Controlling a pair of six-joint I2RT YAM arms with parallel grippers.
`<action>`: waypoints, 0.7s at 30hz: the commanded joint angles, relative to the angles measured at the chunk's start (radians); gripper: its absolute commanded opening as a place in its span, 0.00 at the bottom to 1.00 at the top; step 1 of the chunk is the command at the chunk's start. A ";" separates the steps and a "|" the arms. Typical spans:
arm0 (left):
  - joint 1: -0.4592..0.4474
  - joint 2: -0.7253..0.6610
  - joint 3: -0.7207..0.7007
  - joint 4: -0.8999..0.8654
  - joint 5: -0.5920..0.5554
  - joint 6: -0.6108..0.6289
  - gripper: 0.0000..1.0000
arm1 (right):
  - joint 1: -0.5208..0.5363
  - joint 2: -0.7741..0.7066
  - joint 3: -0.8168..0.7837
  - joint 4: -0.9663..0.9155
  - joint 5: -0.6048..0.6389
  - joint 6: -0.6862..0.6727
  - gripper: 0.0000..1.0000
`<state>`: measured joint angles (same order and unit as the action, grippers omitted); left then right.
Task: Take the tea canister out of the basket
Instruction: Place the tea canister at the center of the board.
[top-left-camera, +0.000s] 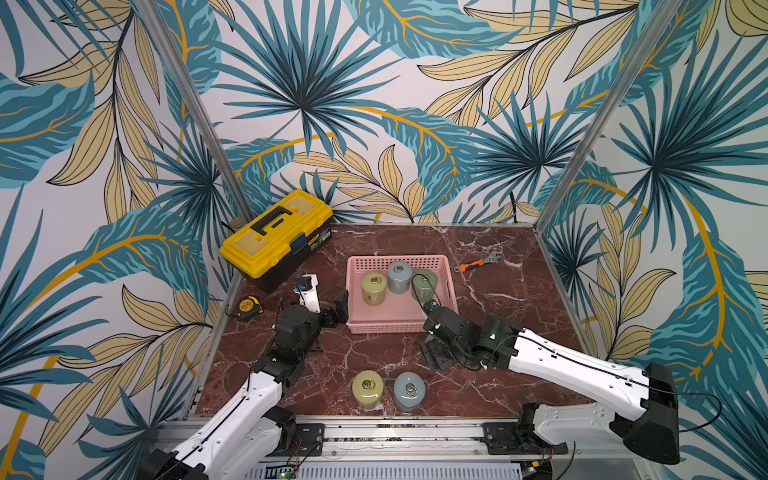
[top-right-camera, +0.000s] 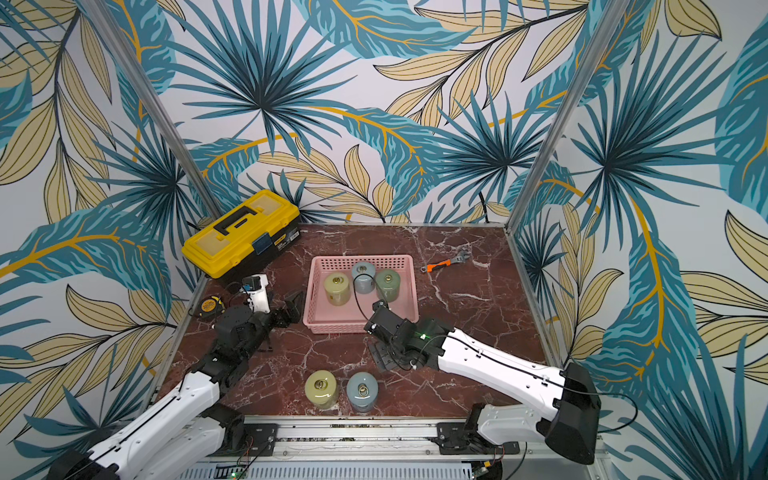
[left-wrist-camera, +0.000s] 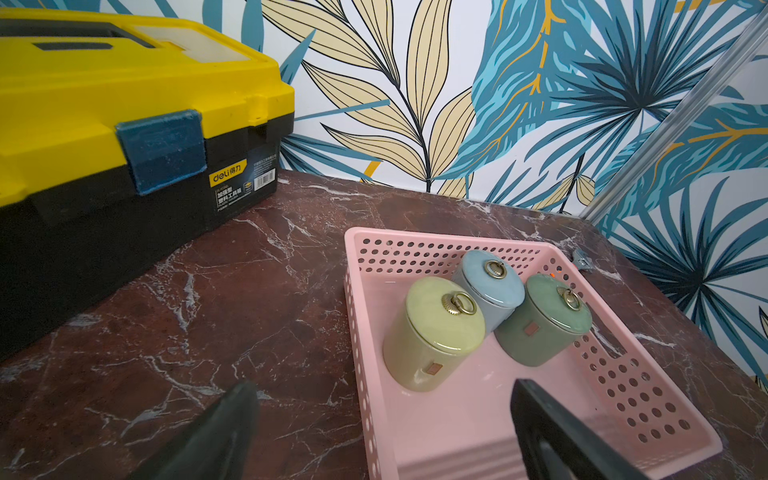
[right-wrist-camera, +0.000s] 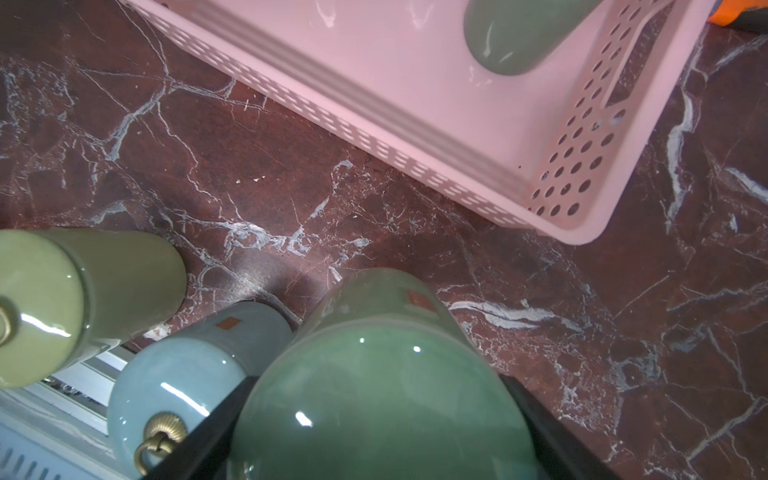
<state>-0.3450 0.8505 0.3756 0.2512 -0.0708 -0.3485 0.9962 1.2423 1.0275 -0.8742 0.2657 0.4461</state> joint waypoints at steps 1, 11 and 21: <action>0.003 -0.013 -0.029 0.023 0.000 0.009 1.00 | 0.020 -0.042 -0.034 0.008 0.030 0.064 0.46; 0.004 -0.015 -0.029 0.021 -0.003 0.012 1.00 | 0.088 -0.081 -0.136 0.046 0.036 0.167 0.46; 0.004 -0.012 -0.029 0.022 -0.004 0.014 1.00 | 0.161 -0.095 -0.221 0.091 0.031 0.265 0.45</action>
<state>-0.3450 0.8505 0.3756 0.2512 -0.0708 -0.3473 1.1389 1.1774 0.8265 -0.8291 0.2726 0.6563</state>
